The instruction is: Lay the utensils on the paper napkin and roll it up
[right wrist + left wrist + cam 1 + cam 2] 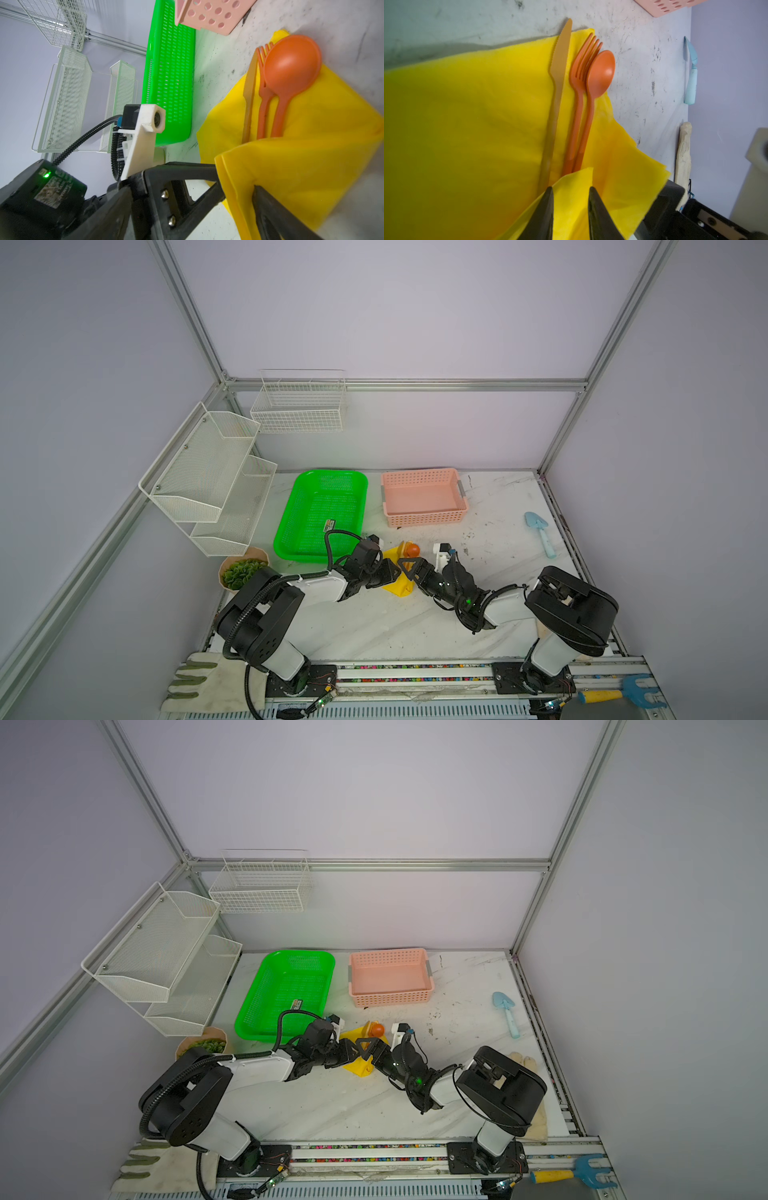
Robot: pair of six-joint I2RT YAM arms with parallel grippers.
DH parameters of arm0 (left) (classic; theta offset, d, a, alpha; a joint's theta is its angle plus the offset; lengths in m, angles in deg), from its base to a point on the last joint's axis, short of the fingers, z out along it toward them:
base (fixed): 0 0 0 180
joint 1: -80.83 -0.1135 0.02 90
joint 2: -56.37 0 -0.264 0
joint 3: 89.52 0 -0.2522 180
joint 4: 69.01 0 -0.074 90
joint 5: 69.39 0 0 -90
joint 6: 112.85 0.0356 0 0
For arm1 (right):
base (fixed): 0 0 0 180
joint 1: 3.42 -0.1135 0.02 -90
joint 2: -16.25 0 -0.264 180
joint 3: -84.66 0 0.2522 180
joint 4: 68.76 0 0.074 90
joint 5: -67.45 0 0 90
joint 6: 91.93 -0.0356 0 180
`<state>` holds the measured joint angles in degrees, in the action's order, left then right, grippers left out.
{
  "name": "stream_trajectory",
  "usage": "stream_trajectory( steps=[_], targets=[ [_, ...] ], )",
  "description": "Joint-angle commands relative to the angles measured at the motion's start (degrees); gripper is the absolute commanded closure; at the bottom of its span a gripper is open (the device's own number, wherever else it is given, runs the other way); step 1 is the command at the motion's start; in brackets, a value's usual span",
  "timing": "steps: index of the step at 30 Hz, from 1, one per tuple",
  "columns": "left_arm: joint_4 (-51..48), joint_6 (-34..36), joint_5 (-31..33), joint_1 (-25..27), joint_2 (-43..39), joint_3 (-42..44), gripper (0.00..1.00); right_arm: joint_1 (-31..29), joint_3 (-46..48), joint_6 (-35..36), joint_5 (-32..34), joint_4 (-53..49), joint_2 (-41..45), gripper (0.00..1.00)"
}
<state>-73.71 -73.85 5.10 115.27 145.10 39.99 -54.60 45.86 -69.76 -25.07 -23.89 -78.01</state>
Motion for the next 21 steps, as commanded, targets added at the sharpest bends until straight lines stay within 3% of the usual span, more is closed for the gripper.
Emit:
stream_trajectory(
  steps=[1,6,21],
  targets=[
    [4.96,-0.68,-1.91,-0.42,-2.74,2.35,0.71,-0.37,-1.24,0.1,-0.8,2.06,-1.6,0.07],
    [6.69,-0.97,-3.74,-0.42,-2.61,2.53,0.71,-0.34,-0.75,-1.42,-2.69,7.14,-4.42,0.07],
    [9.65,-1.03,-7.12,-0.42,0.61,1.35,0.66,-0.4,-0.98,-1.51,-4.04,9.37,-5.12,0.07]
  ],
)
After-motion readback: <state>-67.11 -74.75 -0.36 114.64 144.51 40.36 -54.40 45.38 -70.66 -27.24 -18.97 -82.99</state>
